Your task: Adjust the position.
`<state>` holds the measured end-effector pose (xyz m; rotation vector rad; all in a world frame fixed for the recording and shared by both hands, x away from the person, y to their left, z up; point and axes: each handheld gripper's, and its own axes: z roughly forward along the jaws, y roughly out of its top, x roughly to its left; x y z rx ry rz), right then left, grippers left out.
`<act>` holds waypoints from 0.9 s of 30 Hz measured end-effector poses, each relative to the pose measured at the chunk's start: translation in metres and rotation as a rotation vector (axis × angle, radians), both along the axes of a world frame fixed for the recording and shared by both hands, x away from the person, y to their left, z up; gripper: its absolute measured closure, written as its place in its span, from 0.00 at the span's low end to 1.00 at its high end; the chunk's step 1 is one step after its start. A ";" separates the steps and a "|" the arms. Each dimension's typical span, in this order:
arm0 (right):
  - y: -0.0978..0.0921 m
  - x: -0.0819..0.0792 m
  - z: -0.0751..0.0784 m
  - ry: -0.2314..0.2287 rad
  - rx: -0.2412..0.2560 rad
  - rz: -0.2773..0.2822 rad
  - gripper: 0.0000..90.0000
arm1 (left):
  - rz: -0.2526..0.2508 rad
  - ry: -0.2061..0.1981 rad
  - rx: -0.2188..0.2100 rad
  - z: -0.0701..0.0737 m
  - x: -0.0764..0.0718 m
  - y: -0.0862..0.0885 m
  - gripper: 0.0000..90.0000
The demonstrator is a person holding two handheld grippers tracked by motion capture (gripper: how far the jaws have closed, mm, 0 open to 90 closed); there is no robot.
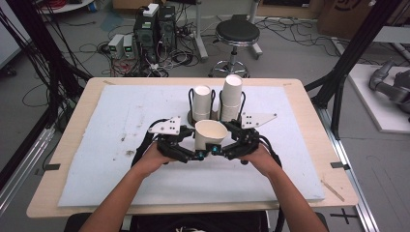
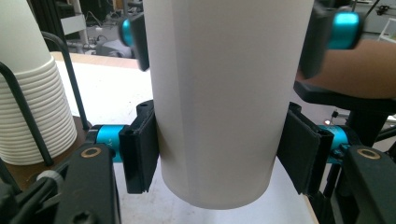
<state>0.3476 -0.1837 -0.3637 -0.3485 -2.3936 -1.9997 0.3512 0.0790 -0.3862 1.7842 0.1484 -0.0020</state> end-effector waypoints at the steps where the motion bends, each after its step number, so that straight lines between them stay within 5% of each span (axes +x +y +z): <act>1: 0.000 0.000 0.000 -0.010 0.003 0.000 0.37 | -0.001 0.002 0.005 0.000 0.000 0.000 0.40; 6: -0.002 0.001 0.000 -0.018 -0.021 -0.005 0.40 | 0.030 0.019 0.060 -0.004 0.000 -0.005 0.29; 10: -0.002 0.001 0.000 -0.020 -0.026 0.002 0.41 | 0.002 0.000 0.073 -0.005 0.000 -0.006 0.40; 14: 0.000 0.000 0.000 -0.014 -0.007 -0.005 0.35 | 0.003 0.002 0.044 -0.004 0.000 -0.005 0.40; 17: 0.003 -0.001 0.000 0.008 0.029 -0.023 0.20 | 0.004 -0.003 0.026 -0.003 0.000 -0.004 0.40; 21: 0.007 -0.001 -0.002 0.012 0.037 -0.028 0.20 | 0.001 -0.002 0.004 -0.003 -0.001 -0.004 0.40; 27: 0.009 -0.003 -0.001 -0.043 0.013 -0.028 0.39 | 0.021 0.009 0.019 -0.007 -0.001 -0.007 0.39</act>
